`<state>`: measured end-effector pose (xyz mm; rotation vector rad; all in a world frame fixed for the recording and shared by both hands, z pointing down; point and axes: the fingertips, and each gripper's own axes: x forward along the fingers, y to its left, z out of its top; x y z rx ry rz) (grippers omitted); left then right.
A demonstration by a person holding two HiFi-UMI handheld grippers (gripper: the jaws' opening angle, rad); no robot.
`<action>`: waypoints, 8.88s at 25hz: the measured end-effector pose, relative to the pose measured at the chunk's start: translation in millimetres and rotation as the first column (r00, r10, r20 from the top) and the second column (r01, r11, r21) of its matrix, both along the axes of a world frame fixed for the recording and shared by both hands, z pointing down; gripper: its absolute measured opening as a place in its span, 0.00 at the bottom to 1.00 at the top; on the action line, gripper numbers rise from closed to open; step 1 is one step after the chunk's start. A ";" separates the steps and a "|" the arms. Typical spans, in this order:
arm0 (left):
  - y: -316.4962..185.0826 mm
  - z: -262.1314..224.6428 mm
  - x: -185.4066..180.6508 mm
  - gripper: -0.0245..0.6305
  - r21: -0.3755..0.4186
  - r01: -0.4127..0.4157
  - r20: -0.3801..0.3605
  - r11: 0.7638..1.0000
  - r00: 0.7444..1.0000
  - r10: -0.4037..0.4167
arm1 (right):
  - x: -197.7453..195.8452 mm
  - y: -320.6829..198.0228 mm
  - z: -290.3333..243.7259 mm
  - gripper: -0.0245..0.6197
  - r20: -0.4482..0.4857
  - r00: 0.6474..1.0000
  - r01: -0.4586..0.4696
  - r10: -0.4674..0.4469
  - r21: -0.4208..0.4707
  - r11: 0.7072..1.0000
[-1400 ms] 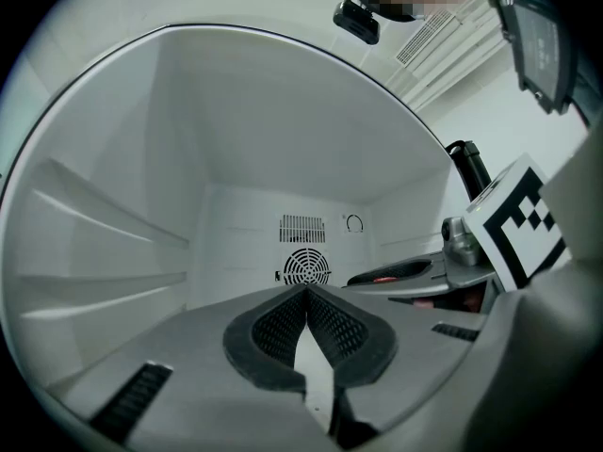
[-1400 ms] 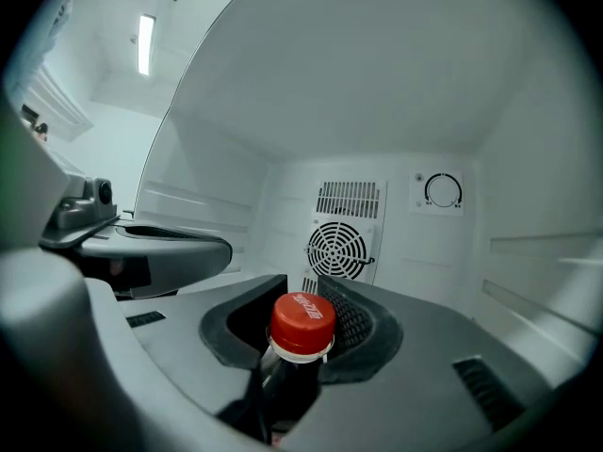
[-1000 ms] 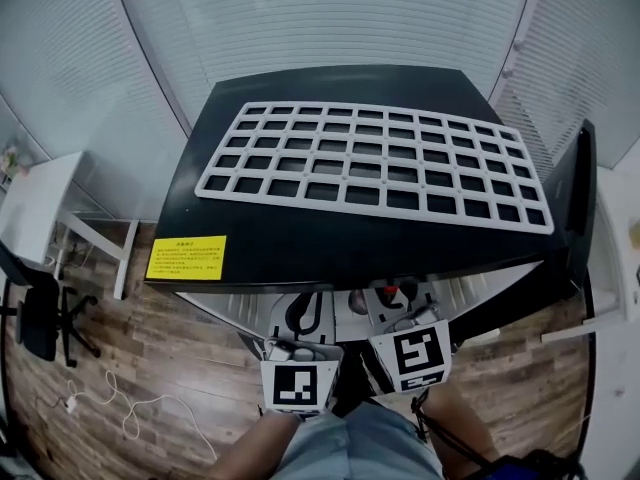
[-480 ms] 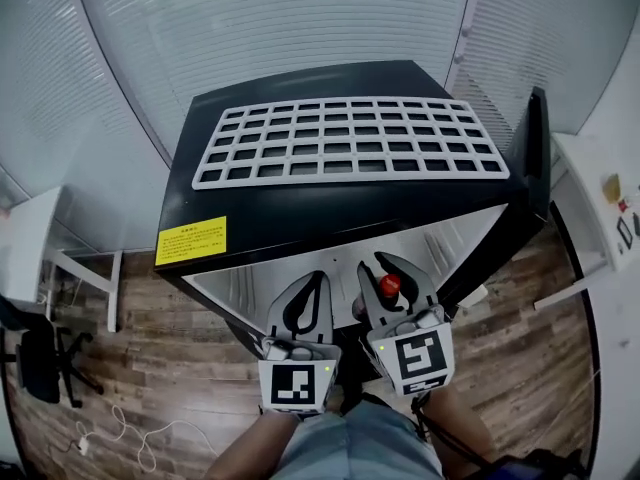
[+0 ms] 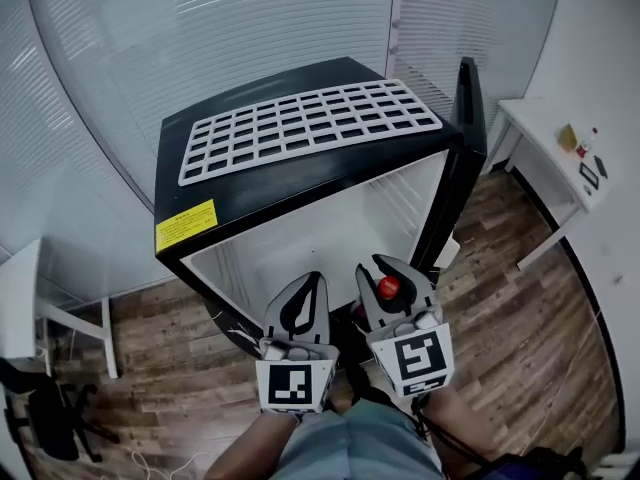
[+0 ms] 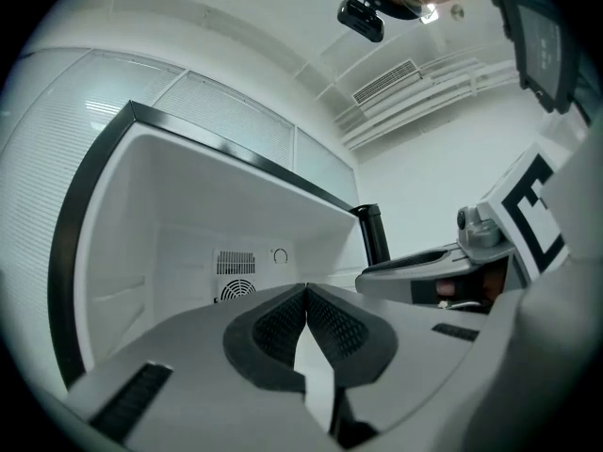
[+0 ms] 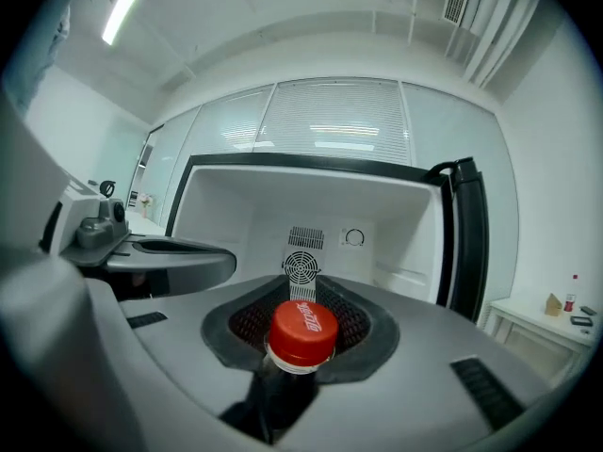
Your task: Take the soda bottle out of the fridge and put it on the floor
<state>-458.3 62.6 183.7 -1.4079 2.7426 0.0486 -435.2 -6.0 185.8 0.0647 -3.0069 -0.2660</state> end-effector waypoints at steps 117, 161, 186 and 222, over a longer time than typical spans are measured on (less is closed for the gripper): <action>-311.3 555.6 568.0 0.06 -0.298 -0.883 -0.254 0.363 0.439 0.862 | 661.2 -202.6 583.4 0.17 -0.317 0.360 -0.932 0.877 -0.170 0.321; -296.1 725.9 558.8 0.06 -0.332 -0.892 -0.274 0.306 0.401 0.874 | 669.3 -155.7 778.2 0.17 -0.459 0.321 -0.947 0.828 -0.165 0.276; -281.9 769.2 560.3 0.06 -0.362 -0.895 -0.305 0.261 0.379 0.874 | 670.2 -133.6 859.9 0.17 -0.569 0.311 -0.950 0.762 -0.157 0.270; -271.5 763.0 560.5 0.06 -0.379 -0.892 -0.298 0.247 0.371 0.880 | 651.8 -125.8 887.8 0.34 -0.620 0.342 -0.935 0.706 -0.152 0.320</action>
